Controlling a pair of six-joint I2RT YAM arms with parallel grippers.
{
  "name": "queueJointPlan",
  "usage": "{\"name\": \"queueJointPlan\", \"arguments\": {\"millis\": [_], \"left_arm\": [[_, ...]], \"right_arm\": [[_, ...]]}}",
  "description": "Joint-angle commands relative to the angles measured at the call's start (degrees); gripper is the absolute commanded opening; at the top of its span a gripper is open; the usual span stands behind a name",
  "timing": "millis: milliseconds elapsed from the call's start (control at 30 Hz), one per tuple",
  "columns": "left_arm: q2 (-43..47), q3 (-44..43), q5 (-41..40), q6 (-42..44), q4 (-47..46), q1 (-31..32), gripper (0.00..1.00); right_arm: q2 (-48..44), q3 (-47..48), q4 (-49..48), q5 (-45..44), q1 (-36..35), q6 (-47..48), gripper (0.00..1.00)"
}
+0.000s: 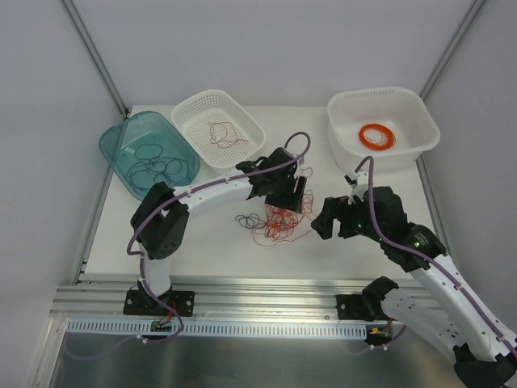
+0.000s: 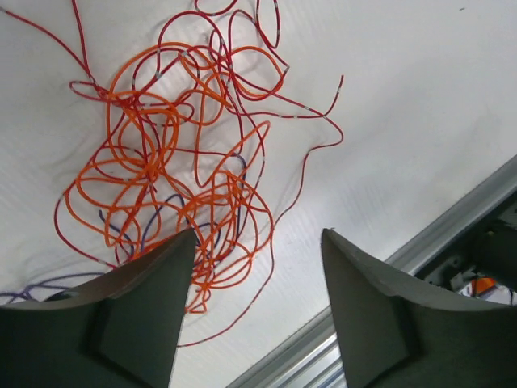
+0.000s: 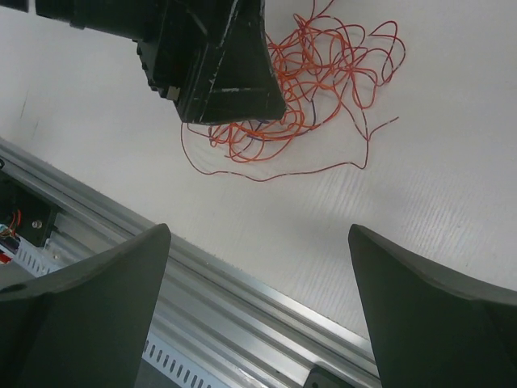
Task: Untangle the cables
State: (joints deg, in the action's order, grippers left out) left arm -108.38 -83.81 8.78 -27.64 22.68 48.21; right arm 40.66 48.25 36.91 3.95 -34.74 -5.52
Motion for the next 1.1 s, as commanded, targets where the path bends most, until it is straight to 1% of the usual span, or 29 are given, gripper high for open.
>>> {"name": "queueJointPlan", "arguments": {"millis": [0, 100, 133, 167, 233, 267, 333, 433, 533, 600, 700, 800, 833, 900, 1067], "left_arm": [[2.8, -1.5, -0.5, 0.0, 0.9, 0.0, 0.66], [8.1, 2.0, -5.4, 0.0, 0.8, 0.0, 0.73], [9.5, 4.5, -7.1, -0.5, 0.9, 0.0, 0.75], [12.4, 5.9, -8.4, -0.9, 1.0, 0.0, 0.77], [15.0, 10.2, -12.5, -2.2, 1.0, -0.2, 0.78], [17.4, 11.6, -13.4, -2.8, 1.0, -0.3, 0.78], [19.3, 15.8, -15.3, -4.0, 1.0, -1.1, 0.78], [21.3, 19.5, -14.3, -5.3, 1.0, -3.1, 0.72], [20.6, 20.5, -14.3, -4.6, 1.1, -3.7, 0.64], [18.6, 19.7, -13.6, -4.2, 0.8, -3.7, 0.6], [15.7, 17.9, -11.5, -3.7, 0.9, -3.7, 0.56], [12.8, 16.6, -11.5, -3.0, 0.9, -3.6, 0.53], [12.2, 15.8, -11.8, -2.4, 0.9, -3.6, 0.5], [10.2, 14.7, -12.3, -1.4, 0.9, -3.6, 0.47], [6.4, 13.3, -11.6, -1.0, 1.0, -3.3, 0.43]], "right_arm": [[-0.9, -0.5, 0.9, -3.5, -0.3, -1.7, 0.97], [-0.2, -1.1, 0.6, -5.6, -0.3, -2.1, 0.97], [0.1, -1.5, 0.4, -5.9, -0.2, -2.5, 0.97], [0.8, -1.7, -0.2, -6.0, -0.3, -2.7, 0.97], [1.8, -1.9, -0.9, -6.3, -0.3, -3.6, 0.98], [3.0, -1.9, -1.7, -6.7, -0.2, -3.9, 0.98], [4.2, -2.0, -2.4, -6.8, -0.3, -4.7, 0.98], [7.1, -1.9, -4.8, -6.4, -0.3, -5.3, 0.98], [10.1, -2.1, -6.6, -6.6, -0.4, -5.5, 0.99], [12.0, -2.3, -8.2, -7.0, -0.4, -5.5, 0.99], [15.4, -2.0, -9.9, -7.1, -0.4, -5.5, 0.99], [17.9, -1.9, -11.2, -7.5, -0.4, -6.1, 0.99], [18.3, -1.8, -11.4, -7.5, -0.4, -6.3, 0.97], [19.7, -1.6, -12.3, -7.4, -0.4, -6.7, 0.96], [22.9, -0.6, -14.2, -7.1, -0.5, -6.9, 0.93]]}}
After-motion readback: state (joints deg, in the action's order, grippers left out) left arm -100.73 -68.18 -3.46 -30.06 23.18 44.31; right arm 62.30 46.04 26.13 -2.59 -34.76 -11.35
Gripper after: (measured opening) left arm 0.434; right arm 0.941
